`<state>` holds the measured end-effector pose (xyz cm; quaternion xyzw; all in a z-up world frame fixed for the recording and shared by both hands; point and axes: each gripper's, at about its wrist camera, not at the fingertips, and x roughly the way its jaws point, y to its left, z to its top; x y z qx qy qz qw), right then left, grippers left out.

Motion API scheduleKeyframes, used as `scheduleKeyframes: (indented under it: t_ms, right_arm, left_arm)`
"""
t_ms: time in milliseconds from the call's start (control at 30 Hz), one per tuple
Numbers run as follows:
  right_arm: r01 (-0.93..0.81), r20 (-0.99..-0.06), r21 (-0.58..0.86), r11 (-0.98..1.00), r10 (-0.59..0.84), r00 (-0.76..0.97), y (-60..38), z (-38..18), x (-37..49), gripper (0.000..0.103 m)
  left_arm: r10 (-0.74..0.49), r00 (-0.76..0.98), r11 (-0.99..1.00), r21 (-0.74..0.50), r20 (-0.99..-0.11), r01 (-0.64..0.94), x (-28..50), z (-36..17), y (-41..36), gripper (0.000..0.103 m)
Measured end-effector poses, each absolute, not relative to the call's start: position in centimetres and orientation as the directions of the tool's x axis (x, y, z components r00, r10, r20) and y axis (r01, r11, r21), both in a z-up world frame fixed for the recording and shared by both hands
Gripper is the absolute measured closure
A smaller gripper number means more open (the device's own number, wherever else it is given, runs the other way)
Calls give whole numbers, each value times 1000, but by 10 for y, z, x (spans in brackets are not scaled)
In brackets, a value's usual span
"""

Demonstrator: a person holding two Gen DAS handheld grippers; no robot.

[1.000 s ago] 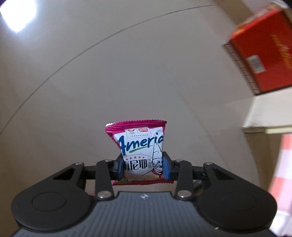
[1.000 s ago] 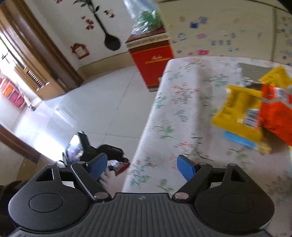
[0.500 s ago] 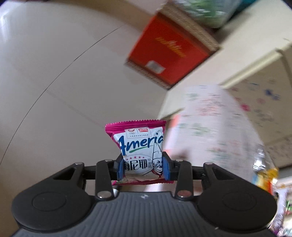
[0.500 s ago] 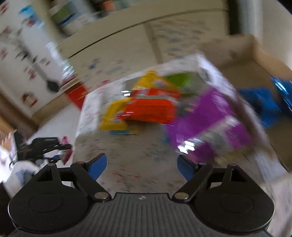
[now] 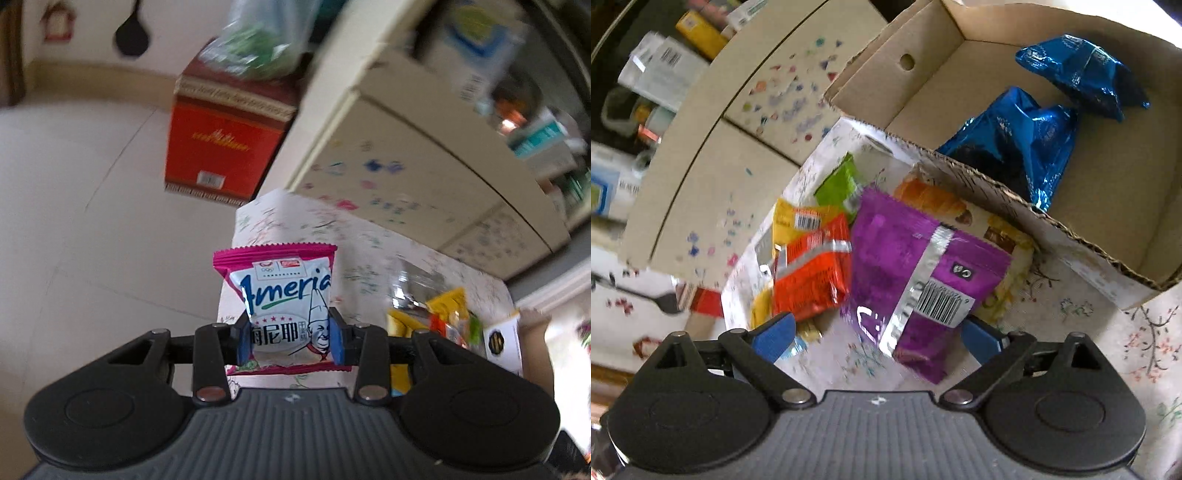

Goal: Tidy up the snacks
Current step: 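Lift the pink bag with the left tool back up over the table, then close the right tool on the purple snack bag while the left tool holds the pink bag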

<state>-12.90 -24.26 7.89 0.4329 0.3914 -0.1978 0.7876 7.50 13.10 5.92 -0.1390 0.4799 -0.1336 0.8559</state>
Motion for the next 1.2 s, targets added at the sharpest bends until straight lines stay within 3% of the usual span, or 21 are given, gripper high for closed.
scheduleKeyframes:
  t_ms: [333,400,600,867,1200]
  right_arm:
    - [711,-803,535,456,13,595,-257,71,-123,6]
    - [713,-816,510,481,10,578,-258,71,-123,18]
    - [675,-854,450,584,63,516,-256,70,-119,41]
    - [645,-826,518,562,133,548,-263,62,-129,49]
    - [516,-781,524,678,140,608,-258,86,-132,61]
  left_arm:
    - [-396,529,912,-387,-751,134,44,88,82,65]
    - [-412,533,906,-395,-739,153,35,86,69,65]
    - [-423,530,902,-397,-735,170,16,72,46,65]
    - [-431,522,902,-375,-736,215,9,63,31,65]
    - [-457,488,889,-370,-744,270,1,58,10,65]
